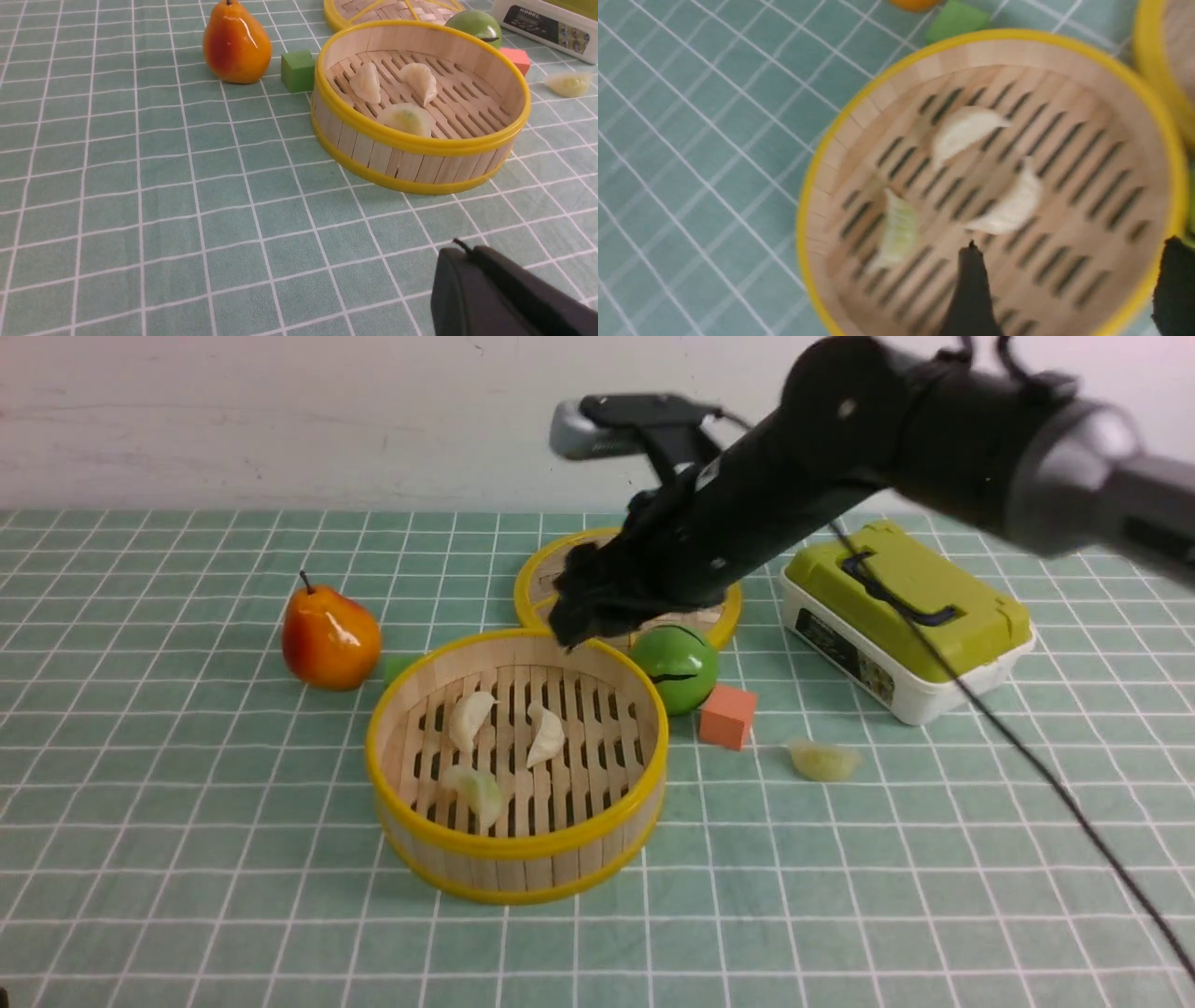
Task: Put the dumplings into the steamer on the table with the blue tablecloth.
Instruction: 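Reach for and grasp a dumpling lying on the table beside the steamer, then place the dumpling in the bamboo steamer basket with the right gripper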
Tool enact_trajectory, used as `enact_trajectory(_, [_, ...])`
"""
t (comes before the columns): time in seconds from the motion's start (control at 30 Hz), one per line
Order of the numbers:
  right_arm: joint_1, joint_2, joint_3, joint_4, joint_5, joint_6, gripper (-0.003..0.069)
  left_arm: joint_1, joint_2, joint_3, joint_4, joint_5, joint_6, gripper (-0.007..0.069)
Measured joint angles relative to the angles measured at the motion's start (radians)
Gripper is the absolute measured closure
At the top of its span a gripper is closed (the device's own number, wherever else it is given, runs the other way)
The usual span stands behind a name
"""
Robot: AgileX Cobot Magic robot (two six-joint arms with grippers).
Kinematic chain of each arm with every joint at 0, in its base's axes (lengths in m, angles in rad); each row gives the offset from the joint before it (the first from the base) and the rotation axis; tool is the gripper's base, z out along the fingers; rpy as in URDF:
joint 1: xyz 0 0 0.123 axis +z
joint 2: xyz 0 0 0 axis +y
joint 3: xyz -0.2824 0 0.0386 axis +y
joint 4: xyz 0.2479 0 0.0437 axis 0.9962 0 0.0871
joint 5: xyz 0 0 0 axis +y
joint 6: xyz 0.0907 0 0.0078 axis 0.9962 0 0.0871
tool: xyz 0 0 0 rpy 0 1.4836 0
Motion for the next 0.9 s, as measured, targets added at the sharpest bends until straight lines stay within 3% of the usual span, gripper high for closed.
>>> enact_trajectory(0.17, [-0.115, -0.001, 0.022, -0.132, 0.116, -0.142, 0.0204, 0.000, 0.000, 0.000, 0.003, 0.000, 0.000, 0.0634])
enact_trajectory(0.47, [-0.244, 0.236, 0.067, -0.187, 0.097, -0.291, 0.0296, 0.000, 0.000, 0.000, 0.003, 0.000, 0.000, 0.0629])
enact_trajectory(0.6, [-0.247, 0.285, 0.067, -0.179, 0.065, -0.297, 0.0322, 0.000, 0.000, 0.000, 0.003, 0.000, 0.000, 0.0627])
enact_trajectory(0.77, [-0.252, 0.294, 0.057, -0.174, 0.069, -0.283, 0.0431, 0.000, 0.000, 0.000, 0.006, 0.000, 0.000, 0.0623])
enact_trajectory(0.9, [-0.252, 0.293, 0.017, -0.147, 0.217, -0.175, 0.0447, 0.000, 0.000, 0.000, 0.008, 0.000, 0.000, 0.0620])
